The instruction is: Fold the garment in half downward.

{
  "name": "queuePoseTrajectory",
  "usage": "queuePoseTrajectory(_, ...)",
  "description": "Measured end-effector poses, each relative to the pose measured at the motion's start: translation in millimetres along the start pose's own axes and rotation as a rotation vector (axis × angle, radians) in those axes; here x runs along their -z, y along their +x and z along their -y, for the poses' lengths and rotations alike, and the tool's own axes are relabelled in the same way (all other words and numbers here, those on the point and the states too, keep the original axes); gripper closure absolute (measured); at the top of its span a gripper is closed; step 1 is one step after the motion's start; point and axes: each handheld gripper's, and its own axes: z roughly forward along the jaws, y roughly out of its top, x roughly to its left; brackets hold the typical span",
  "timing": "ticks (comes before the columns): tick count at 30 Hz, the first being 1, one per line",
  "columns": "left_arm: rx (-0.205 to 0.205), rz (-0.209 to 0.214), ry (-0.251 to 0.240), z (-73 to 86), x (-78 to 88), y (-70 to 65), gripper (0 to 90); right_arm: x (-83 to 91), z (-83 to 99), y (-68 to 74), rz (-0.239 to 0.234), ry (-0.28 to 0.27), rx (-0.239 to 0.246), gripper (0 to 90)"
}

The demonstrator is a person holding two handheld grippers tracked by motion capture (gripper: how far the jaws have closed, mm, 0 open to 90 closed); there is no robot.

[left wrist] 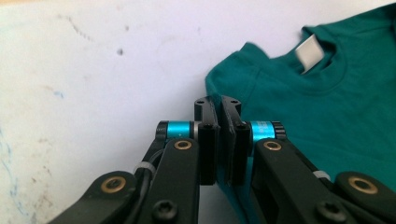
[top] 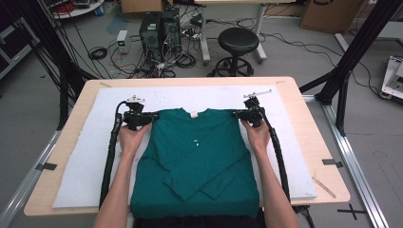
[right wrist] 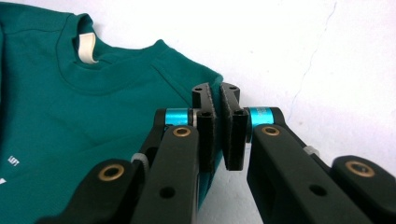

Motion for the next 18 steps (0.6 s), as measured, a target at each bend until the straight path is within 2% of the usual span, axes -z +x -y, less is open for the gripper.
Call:
queuePoseTrajectory(4, 0.005, 0.003, -0.014, -5.7, 4.5, -0.7, 85.8, 5.9, -4.8, 2.6, 0.021, -0.01, 0.027, 87.0)
queuePoseTrajectory(8, -0.004, -0.005, -0.013, -13.9, 8.2, -1.0, 85.8, 11.4, -8.0, 0.9, 0.007, -0.021, 0.005, 87.0)
queuePoseTrajectory(14, -0.018, -0.015, -0.013, -29.0, 9.7, -2.3, 85.8, 13.9, -23.1, 5.7, 0.044, 0.0, 0.048, 86.9)
queuePoseTrajectory(18, -0.008, -0.017, -0.02, -35.7, 10.1, -0.4, 85.8, 14.7, -30.3, 5.7, 0.055, 0.014, 0.049, 86.8)
